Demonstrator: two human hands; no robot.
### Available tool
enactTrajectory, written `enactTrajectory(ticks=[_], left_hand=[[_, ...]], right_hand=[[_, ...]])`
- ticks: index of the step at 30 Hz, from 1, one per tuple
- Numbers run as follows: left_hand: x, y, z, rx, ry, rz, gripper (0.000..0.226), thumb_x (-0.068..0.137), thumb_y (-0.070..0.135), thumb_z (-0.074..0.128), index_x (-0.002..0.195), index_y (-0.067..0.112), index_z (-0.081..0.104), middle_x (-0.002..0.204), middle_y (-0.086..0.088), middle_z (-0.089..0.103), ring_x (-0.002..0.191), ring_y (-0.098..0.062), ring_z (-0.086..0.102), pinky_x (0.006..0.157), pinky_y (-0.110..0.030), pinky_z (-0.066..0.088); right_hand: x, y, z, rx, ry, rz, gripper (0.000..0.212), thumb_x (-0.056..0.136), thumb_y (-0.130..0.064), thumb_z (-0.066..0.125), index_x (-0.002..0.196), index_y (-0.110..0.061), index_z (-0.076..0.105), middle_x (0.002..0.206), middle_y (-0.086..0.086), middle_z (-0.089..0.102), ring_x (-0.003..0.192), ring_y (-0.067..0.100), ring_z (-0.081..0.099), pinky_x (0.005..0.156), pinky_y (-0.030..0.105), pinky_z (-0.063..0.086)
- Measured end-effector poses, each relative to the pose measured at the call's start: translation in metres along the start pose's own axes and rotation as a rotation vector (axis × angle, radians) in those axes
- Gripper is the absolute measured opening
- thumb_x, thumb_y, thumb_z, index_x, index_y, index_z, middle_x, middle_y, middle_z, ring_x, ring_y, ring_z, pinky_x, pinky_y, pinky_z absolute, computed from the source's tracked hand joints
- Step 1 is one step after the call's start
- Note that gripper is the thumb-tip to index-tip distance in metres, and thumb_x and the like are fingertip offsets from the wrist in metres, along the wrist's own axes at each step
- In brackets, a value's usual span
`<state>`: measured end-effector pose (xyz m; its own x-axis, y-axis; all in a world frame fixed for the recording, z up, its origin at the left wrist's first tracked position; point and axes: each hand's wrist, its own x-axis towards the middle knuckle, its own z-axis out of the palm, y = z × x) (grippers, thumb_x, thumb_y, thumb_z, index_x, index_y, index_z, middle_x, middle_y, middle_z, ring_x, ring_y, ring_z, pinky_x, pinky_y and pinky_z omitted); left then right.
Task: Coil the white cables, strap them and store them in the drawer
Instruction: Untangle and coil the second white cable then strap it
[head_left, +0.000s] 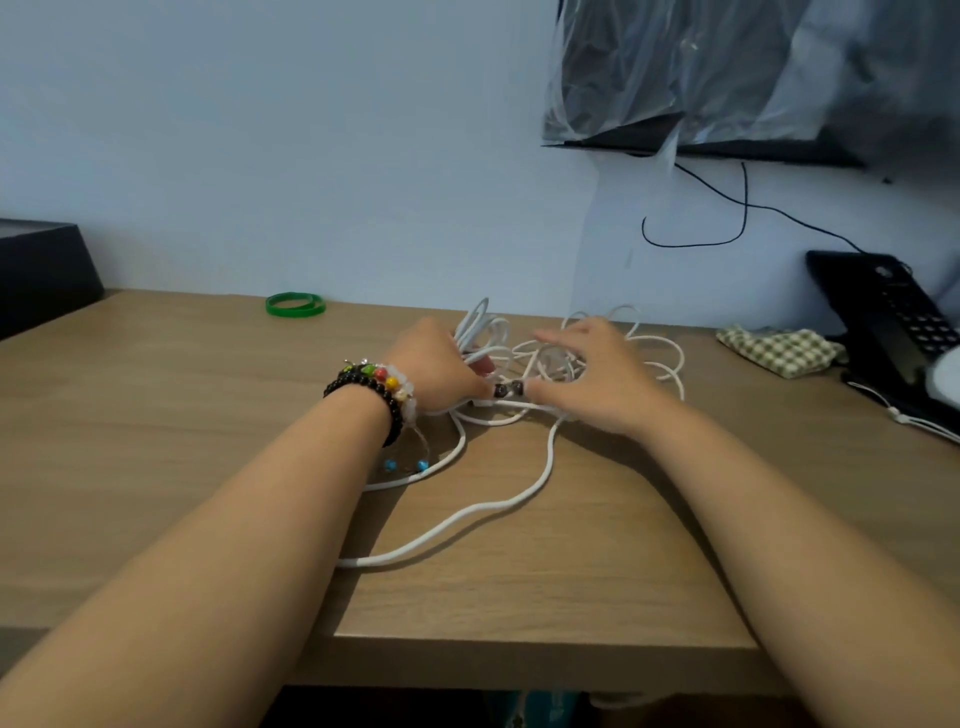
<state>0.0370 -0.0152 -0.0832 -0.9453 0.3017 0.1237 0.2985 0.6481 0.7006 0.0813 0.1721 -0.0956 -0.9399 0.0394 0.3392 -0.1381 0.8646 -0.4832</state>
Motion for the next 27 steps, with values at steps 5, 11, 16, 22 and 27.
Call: enactTrajectory(ticks=[5, 11, 16, 22, 27], left_hand=[[0.001, -0.004, 0.004, 0.02, 0.034, -0.019, 0.019, 0.075, 0.019, 0.079, 0.09, 0.009, 0.072, 0.085, -0.008, 0.072, 0.075, -0.02, 0.068, 0.07, -0.034, 0.059], [-0.012, -0.001, 0.02, -0.158, 0.174, 0.04, 0.016, 0.081, 0.011, 0.072, 0.074, 0.024, 0.066, 0.082, -0.007, 0.072, 0.079, -0.022, 0.069, 0.074, -0.036, 0.058], [-0.015, 0.02, 0.008, -0.425, 0.264, 0.079, 0.006, 0.088, 0.012, 0.069, 0.088, 0.015, 0.075, 0.077, 0.006, 0.072, 0.049, 0.005, 0.057, 0.045, -0.012, 0.044], [-0.023, 0.07, -0.043, -0.588, 0.387, 0.176, 0.01, 0.086, 0.006, 0.069, 0.08, 0.014, 0.072, 0.079, 0.004, 0.074, 0.073, -0.011, 0.07, 0.059, -0.022, 0.055], [-0.044, 0.118, -0.105, -0.785, 0.446, 0.238, 0.006, 0.087, 0.005, 0.068, 0.088, 0.011, 0.066, 0.071, 0.007, 0.074, 0.074, -0.018, 0.064, 0.043, -0.017, 0.041]], right_hand=[[-0.009, -0.006, 0.012, -0.07, -0.052, -0.034, 0.036, 0.083, -0.046, 0.068, 0.116, -0.033, 0.063, 0.132, 0.0, 0.04, 0.129, 0.018, 0.037, 0.108, 0.037, 0.034], [-0.024, -0.003, 0.019, -0.073, 0.137, 0.07, 0.019, 0.081, -0.038, 0.068, 0.087, -0.023, 0.057, 0.107, -0.002, 0.044, 0.106, 0.022, 0.049, 0.088, 0.034, 0.043], [-0.028, -0.003, 0.015, -0.124, 0.142, 0.057, 0.029, 0.086, -0.026, 0.062, 0.114, -0.025, 0.056, 0.123, 0.001, 0.041, 0.113, 0.023, 0.046, 0.09, 0.039, 0.047], [-0.02, -0.006, -0.012, -0.153, 0.08, 0.128, 0.044, 0.086, -0.02, 0.062, 0.126, -0.022, 0.044, 0.128, 0.004, 0.04, 0.112, 0.027, 0.052, 0.084, 0.033, 0.044], [-0.009, -0.006, -0.045, -0.198, 0.077, 0.246, 0.039, 0.083, -0.019, 0.064, 0.121, -0.012, 0.052, 0.125, 0.01, 0.042, 0.108, 0.03, 0.053, 0.089, 0.036, 0.047]])
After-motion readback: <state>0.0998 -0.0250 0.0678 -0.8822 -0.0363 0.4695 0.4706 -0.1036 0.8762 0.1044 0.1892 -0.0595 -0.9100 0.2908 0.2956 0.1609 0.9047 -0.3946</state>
